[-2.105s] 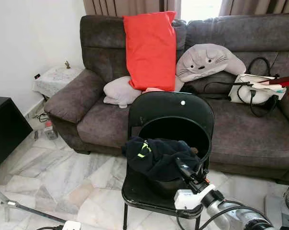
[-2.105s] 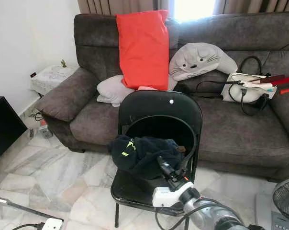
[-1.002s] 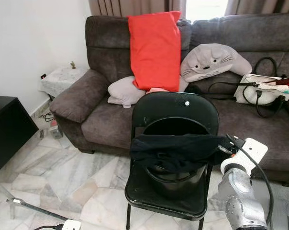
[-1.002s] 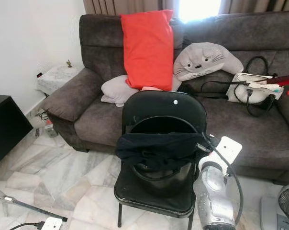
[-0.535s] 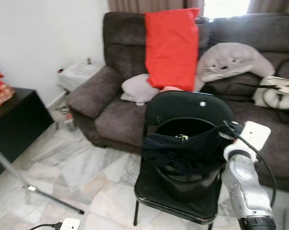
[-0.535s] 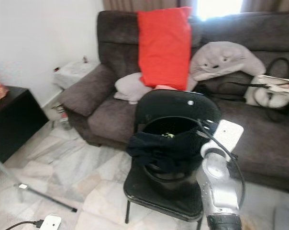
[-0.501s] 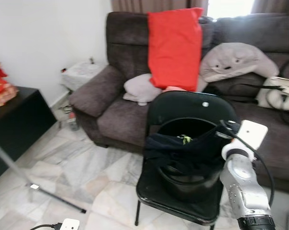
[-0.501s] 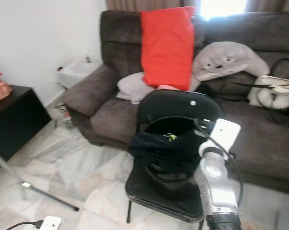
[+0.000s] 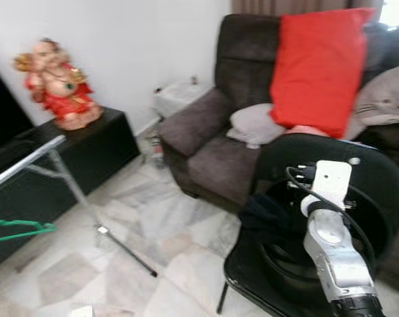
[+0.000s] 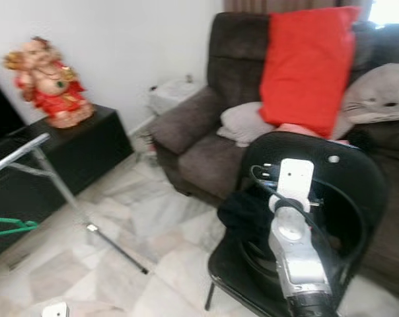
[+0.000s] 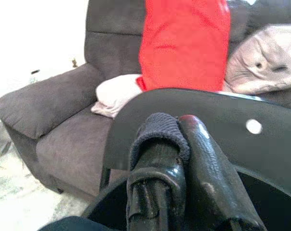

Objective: Hang hanger

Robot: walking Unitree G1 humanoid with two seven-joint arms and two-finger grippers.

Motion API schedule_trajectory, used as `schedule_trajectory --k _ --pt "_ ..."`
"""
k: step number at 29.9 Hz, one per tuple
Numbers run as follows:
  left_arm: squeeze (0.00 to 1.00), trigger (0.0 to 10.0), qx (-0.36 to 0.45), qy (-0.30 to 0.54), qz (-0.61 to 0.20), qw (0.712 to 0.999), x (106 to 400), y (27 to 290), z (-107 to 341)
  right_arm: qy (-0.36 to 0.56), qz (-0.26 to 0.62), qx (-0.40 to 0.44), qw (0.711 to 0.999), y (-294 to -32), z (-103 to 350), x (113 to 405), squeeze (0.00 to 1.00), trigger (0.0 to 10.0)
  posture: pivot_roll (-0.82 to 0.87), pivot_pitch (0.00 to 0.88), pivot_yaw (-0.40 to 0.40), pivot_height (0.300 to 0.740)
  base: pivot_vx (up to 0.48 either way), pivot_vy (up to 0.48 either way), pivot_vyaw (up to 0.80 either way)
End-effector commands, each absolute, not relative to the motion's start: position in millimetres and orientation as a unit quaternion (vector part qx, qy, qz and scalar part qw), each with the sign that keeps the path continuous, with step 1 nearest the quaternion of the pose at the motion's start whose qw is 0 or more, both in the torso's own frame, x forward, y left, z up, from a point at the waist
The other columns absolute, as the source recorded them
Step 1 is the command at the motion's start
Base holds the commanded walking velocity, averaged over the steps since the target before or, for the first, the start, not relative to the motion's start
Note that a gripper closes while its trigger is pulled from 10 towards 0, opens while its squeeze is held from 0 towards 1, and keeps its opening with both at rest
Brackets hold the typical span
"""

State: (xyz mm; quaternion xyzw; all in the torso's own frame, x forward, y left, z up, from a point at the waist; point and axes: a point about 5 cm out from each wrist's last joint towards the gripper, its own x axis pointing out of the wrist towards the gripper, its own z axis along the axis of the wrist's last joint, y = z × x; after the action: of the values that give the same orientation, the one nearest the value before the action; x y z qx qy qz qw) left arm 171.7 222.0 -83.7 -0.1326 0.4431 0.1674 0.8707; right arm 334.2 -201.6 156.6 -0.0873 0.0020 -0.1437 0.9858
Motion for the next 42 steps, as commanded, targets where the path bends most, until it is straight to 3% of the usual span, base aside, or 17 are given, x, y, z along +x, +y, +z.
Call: schedule_trajectory --k 1,20,23,24,27,38,42 --pt "0.00 10.0 -0.129 0.448 0.178 0.867 167.5 230.1 -83.9 -0.023 -0.106 -0.096 0.989 -183.8 167.6 338.5 0.00 10.0 -0.11 0.000 0.124 0.740 0.000 0.000 0.80" --pt "0.00 10.0 -0.141 0.448 0.186 0.863 166.5 222.6 -86.0 -0.147 0.011 -0.128 0.981 -143.3 216.2 343.4 0.00 10.0 -0.12 0.000 0.099 0.740 0.000 0.000 0.80" --pt "0.00 10.0 -0.140 0.447 0.187 0.863 167.2 223.0 -85.6 -0.177 0.069 -0.114 0.975 -123.0 229.8 339.5 0.00 10.0 -0.12 0.000 0.098 0.740 0.000 0.000 0.80" --pt "0.00 10.0 -0.141 0.445 0.190 0.864 168.0 223.2 -85.2 -0.207 0.130 -0.129 0.961 -103.8 239.1 332.9 0.00 10.0 -0.12 0.000 0.096 0.740 0.000 0.000 0.80" --pt "0.00 10.0 -0.142 0.442 0.194 0.864 169.7 223.6 -84.4 -0.241 0.202 -0.108 0.943 -81.3 252.5 321.9 0.00 10.0 -0.11 0.000 0.096 0.740 0.000 0.000 0.80" --pt "0.00 10.0 -0.139 0.441 0.195 0.865 172.1 224.1 -83.2 -0.224 0.295 -0.088 0.925 -69.6 243.2 308.3 0.00 10.0 -0.11 0.000 0.102 0.740 0.000 0.000 0.80" --pt "0.00 10.0 -0.139 0.440 0.195 0.865 172.6 224.5 -82.9 -0.200 0.278 -0.089 0.935 -77.2 232.8 311.5 0.00 10.0 -0.11 0.000 0.103 0.740 0.000 0.000 0.80"
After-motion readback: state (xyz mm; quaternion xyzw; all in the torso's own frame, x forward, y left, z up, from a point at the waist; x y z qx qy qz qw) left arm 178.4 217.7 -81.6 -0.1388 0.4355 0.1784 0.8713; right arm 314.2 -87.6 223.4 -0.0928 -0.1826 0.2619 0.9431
